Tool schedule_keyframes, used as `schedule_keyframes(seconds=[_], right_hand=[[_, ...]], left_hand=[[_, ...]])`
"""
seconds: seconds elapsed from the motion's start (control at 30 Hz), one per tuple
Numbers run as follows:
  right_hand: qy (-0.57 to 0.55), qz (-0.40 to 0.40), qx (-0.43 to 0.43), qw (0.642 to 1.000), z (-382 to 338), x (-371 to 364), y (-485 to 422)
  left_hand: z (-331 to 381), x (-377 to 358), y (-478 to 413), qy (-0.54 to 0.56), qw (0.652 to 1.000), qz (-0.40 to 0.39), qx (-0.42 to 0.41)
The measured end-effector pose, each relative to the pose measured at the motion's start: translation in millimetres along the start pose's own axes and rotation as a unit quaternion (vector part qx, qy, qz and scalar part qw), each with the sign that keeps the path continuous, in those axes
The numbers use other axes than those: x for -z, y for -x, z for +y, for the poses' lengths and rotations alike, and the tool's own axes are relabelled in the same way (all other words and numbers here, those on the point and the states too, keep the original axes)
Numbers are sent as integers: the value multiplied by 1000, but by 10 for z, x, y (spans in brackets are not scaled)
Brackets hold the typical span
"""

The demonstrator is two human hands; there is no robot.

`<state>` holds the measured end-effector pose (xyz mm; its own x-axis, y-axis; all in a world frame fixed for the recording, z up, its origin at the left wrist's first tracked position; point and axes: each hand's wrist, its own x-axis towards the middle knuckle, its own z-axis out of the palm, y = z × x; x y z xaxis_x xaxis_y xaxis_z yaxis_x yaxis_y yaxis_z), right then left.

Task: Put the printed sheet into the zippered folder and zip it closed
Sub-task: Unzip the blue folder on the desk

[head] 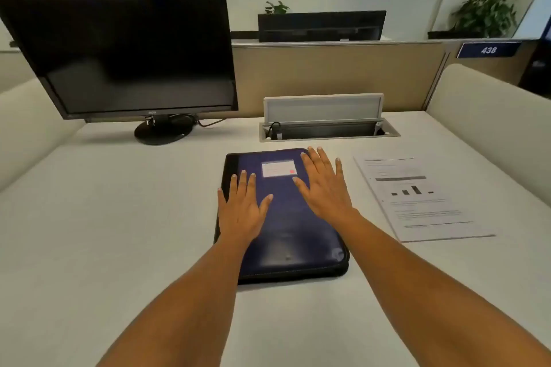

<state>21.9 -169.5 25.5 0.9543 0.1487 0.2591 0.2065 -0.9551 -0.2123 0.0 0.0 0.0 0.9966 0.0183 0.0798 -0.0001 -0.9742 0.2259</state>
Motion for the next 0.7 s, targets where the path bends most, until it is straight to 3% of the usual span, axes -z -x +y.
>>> schedule_keyframes(seconds=[0.3, 0.43, 0.57, 0.7], right_hand=[[-32, -94, -28, 995, 110, -451, 344], [-31, -124, -38, 991, 133, -560, 409], [-82, -131, -104, 982, 147, -592, 408], [-143, -142, -161, 966, 144, -604, 409]], left_hand=[[-128, -361, 255, -23, 997, -73, 31], [-210, -422, 308, -42, 995, -71, 58], [-244, -426, 323, -6, 990, -80, 117], [-269, -427, 307, 40, 988, -85, 124]])
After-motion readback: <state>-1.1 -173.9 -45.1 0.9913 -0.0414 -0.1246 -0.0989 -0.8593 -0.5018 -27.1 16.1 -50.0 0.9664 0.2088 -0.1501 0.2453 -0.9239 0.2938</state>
